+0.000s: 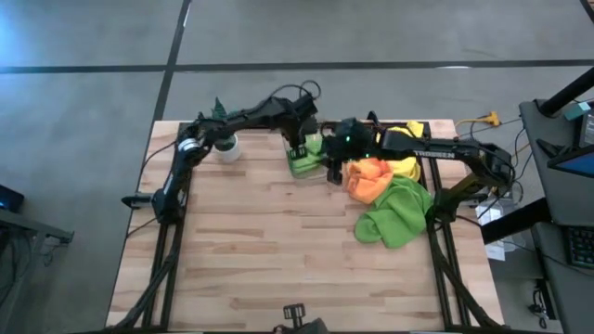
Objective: Fold microfiber towels
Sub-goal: Put the folded top green towel into the transparent bin
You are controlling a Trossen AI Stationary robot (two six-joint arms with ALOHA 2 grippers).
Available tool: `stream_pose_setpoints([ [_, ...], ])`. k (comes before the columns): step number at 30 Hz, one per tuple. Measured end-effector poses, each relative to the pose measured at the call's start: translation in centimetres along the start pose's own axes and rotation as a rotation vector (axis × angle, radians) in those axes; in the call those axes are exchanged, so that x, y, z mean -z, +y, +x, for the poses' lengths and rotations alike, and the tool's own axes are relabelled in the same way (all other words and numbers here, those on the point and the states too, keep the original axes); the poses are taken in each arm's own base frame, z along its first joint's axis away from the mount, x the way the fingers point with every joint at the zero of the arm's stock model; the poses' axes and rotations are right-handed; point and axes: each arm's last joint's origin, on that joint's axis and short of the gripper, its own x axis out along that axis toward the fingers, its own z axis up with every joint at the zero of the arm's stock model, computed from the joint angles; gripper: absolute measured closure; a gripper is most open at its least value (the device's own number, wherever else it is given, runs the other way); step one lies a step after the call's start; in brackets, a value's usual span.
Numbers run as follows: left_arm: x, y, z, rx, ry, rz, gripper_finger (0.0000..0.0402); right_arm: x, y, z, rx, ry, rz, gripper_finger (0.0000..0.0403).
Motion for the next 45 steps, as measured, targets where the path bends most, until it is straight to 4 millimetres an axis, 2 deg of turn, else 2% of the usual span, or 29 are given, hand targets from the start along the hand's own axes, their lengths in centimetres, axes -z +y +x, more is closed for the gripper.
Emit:
stream_pose_setpoints([
  [4, 0.3, -0.1, -3.5, -0.008, -0.059, -0.003, 0.0401, -0.6, -3.2, 0.1, 0.021, -0.009, 0.058, 0.0282],
  [8, 1.8, -0.7, -6.6, 0.059, -0.12, -0.044, 0.0402, 0.6, -6.8, 2.4, -0.123, 0.072, 0.184, 0.0282],
  [13, 5.0, -2.0, -8.3, 0.066, -0.211, -0.147, 0.0402, -0.2, -8.7, 5.9, -0.179, 0.231, 0.117, 0.0282],
  [18, 9.6, -3.7, -8.9, 0.066, -0.299, -0.307, 0.0402, -0.6, -9.8, 9.6, -0.239, 0.418, 0.155, 0.0282],
  [25, 15.9, -6.4, -10.7, 0.059, -0.437, -0.484, 0.0401, -0.9, -9.8, 12.7, -0.238, 0.606, 0.146, 0.0282],
  [31, 19.1, -7.9, -11.6, 0.078, -0.498, -0.596, 0.0401, -1.0, -8.7, 14.7, -0.229, 0.663, 0.126, 0.0282],
  [37, 20.1, -8.5, -12.0, 0.07, -0.514, -0.621, 0.0401, -0.2, -8.2, 16.6, -0.08, 0.746, 0.064, 0.0282],
  [39, 20.2, -8.5, -12.0, 0.068, -0.516, -0.621, 0.0402, -0.1, -8.5, 16.8, -0.033, 0.75, 0.067, 0.0282],
  [43, 20.1, -8.5, -12.0, 0.068, -0.519, -0.621, 0.0401, -0.4, -9.4, 16.8, 0.172, 0.745, 0.075, 0.0282],
  [45, 20.1, -8.5, -12.0, 0.068, -0.52, -0.62, 0.0401, -1.0, -9.7, 16.5, 0.195, 0.716, 0.082, 0.0282],
])
